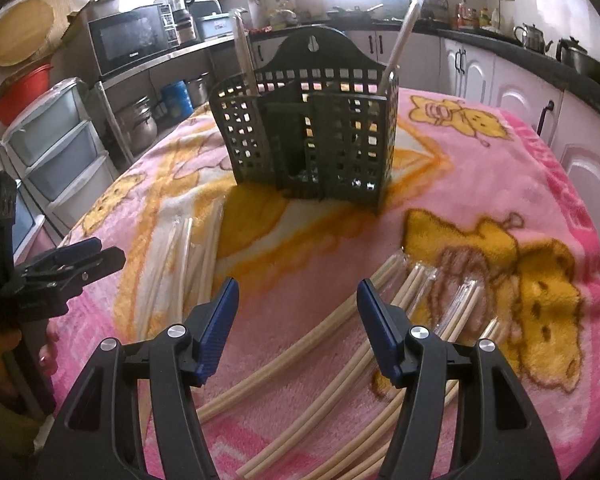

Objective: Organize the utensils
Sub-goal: 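Lower the left tool onto another wrapped chopstick and close its fingers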

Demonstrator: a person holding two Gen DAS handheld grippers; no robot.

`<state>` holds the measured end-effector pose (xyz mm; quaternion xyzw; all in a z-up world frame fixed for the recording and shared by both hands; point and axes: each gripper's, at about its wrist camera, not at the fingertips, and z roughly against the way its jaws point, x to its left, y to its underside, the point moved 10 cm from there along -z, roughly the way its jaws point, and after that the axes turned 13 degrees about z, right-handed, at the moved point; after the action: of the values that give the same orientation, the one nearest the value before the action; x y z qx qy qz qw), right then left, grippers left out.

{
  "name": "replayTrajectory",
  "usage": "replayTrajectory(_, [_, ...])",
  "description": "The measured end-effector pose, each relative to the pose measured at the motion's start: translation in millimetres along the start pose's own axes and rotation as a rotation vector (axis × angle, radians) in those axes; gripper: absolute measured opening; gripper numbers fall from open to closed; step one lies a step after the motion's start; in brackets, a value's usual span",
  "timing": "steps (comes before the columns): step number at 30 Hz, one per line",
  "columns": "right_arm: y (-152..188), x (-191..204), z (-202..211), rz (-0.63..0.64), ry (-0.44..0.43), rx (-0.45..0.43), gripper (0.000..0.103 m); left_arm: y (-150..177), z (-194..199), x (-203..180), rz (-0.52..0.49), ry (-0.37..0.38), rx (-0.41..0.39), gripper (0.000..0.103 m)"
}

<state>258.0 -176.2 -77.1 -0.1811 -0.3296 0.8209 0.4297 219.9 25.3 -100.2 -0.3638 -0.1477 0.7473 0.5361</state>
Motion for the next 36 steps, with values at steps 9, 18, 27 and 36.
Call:
replayTrajectory(9, [6, -14, -10, -0.069, -0.024, 0.039, 0.055, 8, -30, 2, 0.045, 0.008, 0.103, 0.066])
replayTrajectory(18, [10, -29, -30, -0.132, -0.005, 0.102, 0.05, -4, -45, 4, 0.031, -0.035, 0.096, 0.049])
replayTrajectory(27, [5, -44, -49, -0.186, 0.009, 0.129, 0.05, -19, -56, 10, 0.059, -0.04, 0.108, 0.034])
replayTrajectory(36, [-12, -61, -64, -0.221, 0.002, 0.131, 0.04, -27, -56, 22, 0.115, -0.006, 0.142, 0.02])
